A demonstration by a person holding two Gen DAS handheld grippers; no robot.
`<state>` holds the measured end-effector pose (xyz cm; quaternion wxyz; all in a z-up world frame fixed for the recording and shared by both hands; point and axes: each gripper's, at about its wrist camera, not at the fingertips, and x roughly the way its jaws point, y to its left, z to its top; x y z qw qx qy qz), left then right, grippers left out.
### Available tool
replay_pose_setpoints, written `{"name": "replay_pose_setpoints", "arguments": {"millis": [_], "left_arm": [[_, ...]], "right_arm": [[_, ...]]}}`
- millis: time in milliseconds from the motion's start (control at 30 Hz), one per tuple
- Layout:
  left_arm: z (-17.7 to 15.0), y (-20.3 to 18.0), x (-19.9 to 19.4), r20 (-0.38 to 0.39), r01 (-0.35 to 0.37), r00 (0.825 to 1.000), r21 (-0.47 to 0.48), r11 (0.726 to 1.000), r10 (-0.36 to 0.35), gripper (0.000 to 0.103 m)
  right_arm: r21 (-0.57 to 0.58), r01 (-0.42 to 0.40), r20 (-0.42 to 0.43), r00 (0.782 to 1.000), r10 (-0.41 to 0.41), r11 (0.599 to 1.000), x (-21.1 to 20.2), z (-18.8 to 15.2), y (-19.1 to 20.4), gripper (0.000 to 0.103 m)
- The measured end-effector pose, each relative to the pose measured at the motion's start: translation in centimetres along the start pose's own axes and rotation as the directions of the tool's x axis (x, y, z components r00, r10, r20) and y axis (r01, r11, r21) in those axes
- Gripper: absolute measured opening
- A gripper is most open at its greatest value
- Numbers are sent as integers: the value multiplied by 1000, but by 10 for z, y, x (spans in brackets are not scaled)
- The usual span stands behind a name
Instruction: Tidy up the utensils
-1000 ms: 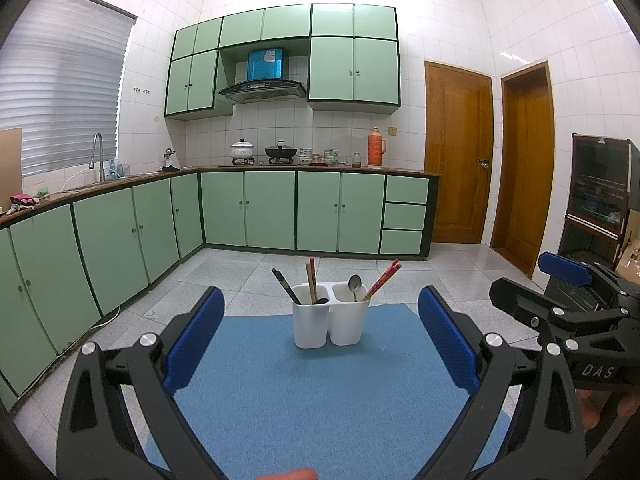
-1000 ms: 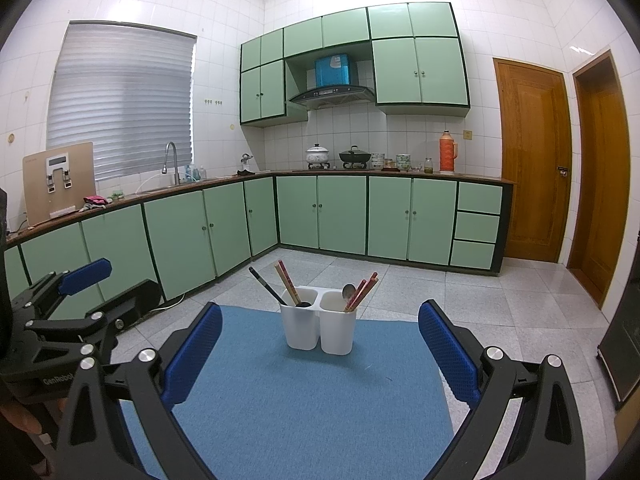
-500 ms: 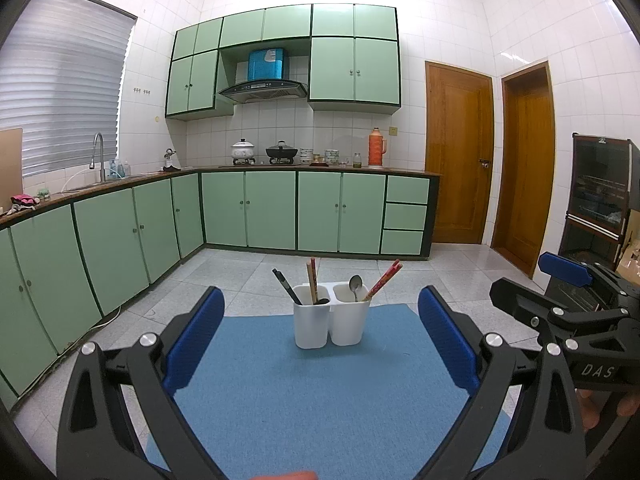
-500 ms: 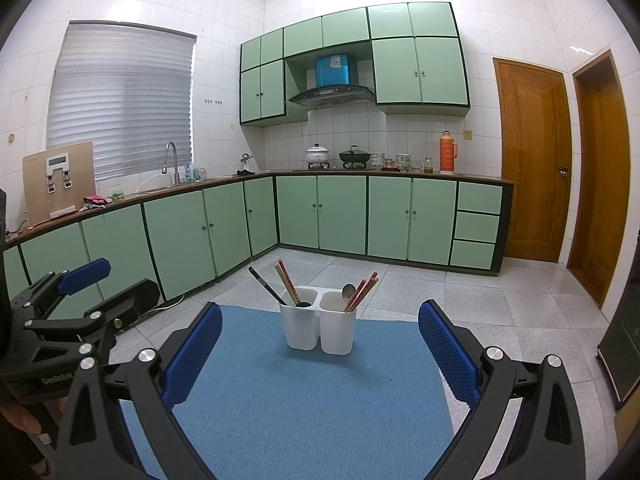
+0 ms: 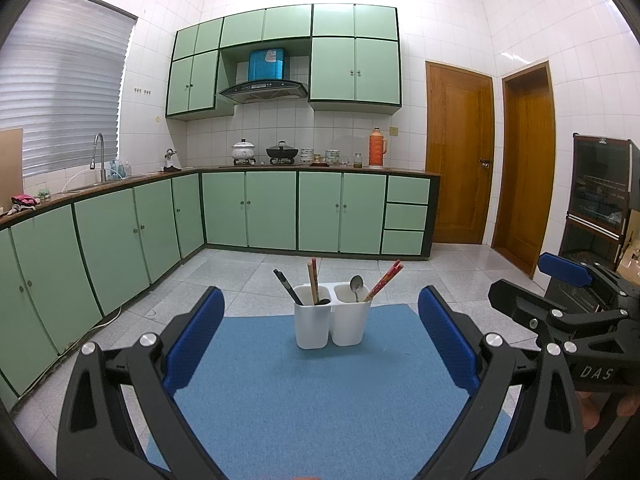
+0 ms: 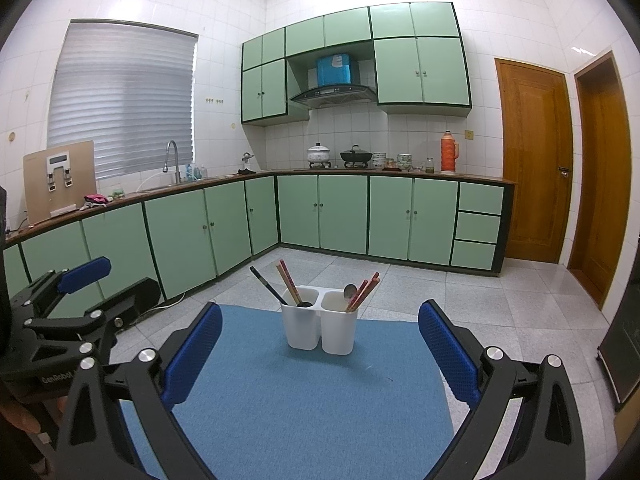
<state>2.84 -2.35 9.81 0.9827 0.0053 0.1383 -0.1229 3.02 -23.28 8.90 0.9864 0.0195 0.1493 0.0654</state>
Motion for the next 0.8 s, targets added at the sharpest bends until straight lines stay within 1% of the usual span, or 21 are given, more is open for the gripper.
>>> {"name": "replay_pose_setpoints", "arguments": {"millis": [800], "left_arm": [[2,8,-3,-5,-2,1000,-10,1000,2,95]], "right_arm": [[0,2,-1,1000,-2,1000,0,0,1,96]]}}
